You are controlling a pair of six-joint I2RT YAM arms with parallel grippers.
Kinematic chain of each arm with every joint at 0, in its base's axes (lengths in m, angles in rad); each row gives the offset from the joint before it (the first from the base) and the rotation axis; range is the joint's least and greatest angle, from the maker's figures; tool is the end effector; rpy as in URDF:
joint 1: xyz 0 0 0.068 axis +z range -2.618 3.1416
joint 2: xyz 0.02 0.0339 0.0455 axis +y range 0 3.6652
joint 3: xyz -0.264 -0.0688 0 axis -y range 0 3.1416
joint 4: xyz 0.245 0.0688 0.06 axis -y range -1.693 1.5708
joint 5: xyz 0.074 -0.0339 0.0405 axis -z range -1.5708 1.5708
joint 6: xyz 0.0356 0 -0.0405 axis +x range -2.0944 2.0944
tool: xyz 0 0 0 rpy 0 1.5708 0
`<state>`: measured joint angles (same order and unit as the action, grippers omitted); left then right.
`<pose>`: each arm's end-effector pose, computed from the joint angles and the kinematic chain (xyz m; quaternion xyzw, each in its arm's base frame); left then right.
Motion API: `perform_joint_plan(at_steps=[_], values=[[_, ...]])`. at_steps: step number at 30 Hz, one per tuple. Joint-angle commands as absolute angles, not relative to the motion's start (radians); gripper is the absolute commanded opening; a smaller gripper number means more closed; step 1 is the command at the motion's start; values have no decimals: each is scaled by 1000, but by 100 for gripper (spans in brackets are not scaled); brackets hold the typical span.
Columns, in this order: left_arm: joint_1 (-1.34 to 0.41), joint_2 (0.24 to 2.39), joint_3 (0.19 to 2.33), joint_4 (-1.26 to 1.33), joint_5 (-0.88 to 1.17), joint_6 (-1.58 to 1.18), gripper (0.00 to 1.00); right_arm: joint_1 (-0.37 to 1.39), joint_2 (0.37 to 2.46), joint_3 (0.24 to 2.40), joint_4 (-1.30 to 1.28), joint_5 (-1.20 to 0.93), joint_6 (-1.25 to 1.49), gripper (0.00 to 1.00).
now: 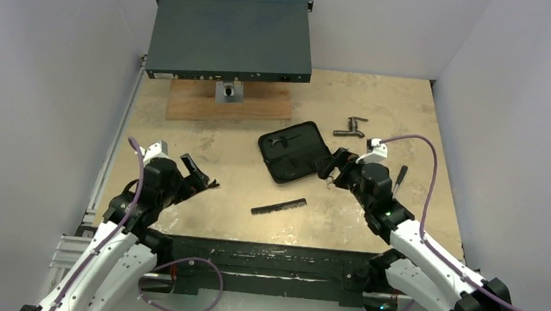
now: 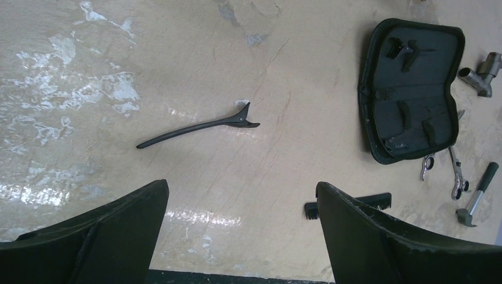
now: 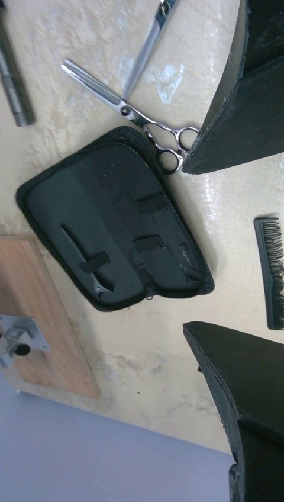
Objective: Sort the hair-cutting tools
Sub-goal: Pick up the hairdressing tool bag at the center of the board.
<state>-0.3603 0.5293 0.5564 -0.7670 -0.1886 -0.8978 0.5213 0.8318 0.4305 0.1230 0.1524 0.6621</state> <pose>0.1108 -0.0346 0.2399 -0.2785 0.8681 -0.1668 0.3756 0.1728 0.0930 0.2382 0.1017 0.7908 0.2845 0.5323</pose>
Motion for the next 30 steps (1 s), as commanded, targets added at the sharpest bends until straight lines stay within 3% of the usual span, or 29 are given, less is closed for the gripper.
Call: perform_joint_plan(at_steps=[1, 13, 17, 30], values=[[-357, 545, 537, -693, -156, -912, 96, 520, 904, 388, 241, 75, 763, 96], [-357, 563, 426, -545, -45, -987, 94, 520, 1084, 327, 389, 76, 878, 87], [-357, 561, 417, -543, -38, -990, 93, 520, 1190, 351, 456, 67, 909, 80], [-357, 559, 391, -554, -32, -998, 91, 520, 1484, 481, 561, 8, 968, 69]])
